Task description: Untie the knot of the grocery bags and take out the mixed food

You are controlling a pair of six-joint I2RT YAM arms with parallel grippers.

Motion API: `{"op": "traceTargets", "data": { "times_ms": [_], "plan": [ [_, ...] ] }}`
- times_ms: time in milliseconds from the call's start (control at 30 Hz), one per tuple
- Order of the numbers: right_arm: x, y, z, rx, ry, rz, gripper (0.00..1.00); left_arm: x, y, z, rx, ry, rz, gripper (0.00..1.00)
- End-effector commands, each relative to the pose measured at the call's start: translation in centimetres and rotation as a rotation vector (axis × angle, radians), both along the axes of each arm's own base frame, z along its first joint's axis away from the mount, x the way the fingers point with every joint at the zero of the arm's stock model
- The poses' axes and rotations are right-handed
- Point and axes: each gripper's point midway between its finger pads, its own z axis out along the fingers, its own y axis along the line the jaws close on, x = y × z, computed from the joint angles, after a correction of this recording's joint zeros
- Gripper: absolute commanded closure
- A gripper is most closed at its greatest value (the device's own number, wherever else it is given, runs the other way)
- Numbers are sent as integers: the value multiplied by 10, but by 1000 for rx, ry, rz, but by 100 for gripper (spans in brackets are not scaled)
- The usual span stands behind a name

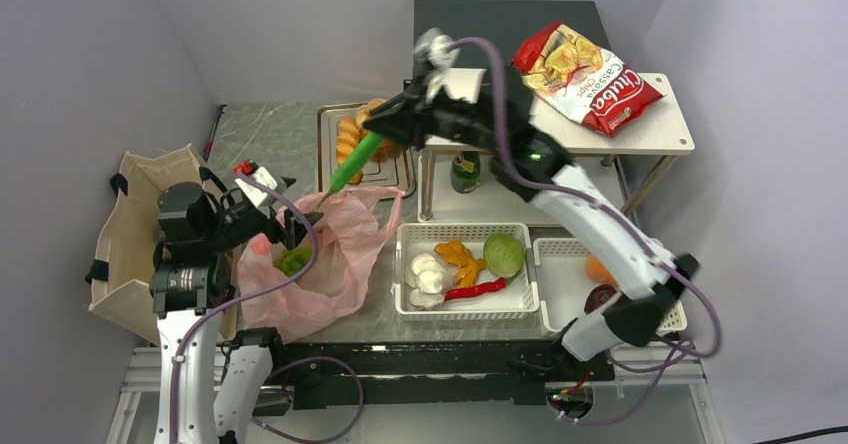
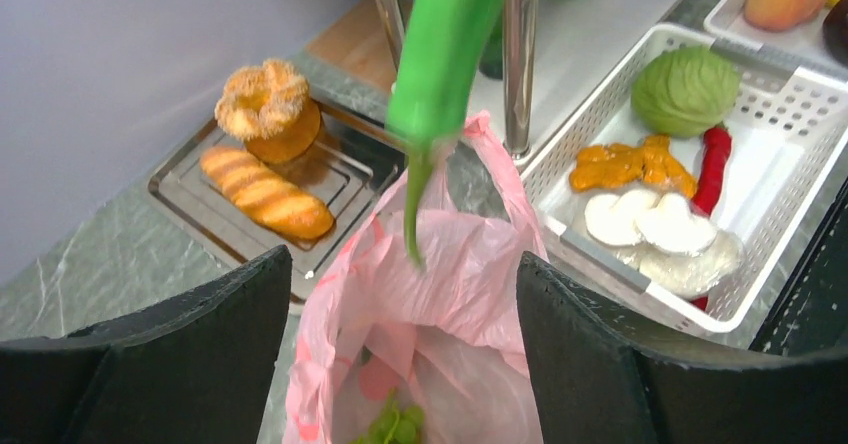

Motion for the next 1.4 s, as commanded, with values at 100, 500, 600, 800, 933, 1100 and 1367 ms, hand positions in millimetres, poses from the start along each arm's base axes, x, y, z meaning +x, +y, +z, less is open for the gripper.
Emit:
{"op": "traceTargets", "data": {
  "times_ms": [100, 500, 600, 800, 933, 1100, 1367],
  "plan": [
    [-17, -99, 39, -104, -194, -162, 100, 4, 26, -43, 147, 118, 102, 20],
    [-69, -196, -91, -768, -135, -91, 100, 7, 24, -60, 171, 217, 47, 23],
    [-75, -200, -133, -909, -42, -5, 100, 10, 27, -62, 183, 229, 57, 23],
    [-74, -184, -180, -986, 48, 111, 100, 0, 31, -72, 224, 288, 51, 22],
    [-81, -163, -207, -979, 156, 235, 100, -25, 25, -77, 296, 272, -51, 21],
    [-66, -144, -234, -982, 187, 248, 51, -68, 25, -99, 520, 179, -294, 29],
    [-50, -90, -192, -793, 122, 256, 26, -90, 72, -182, 871, 314, -396, 65]
  ]
}}
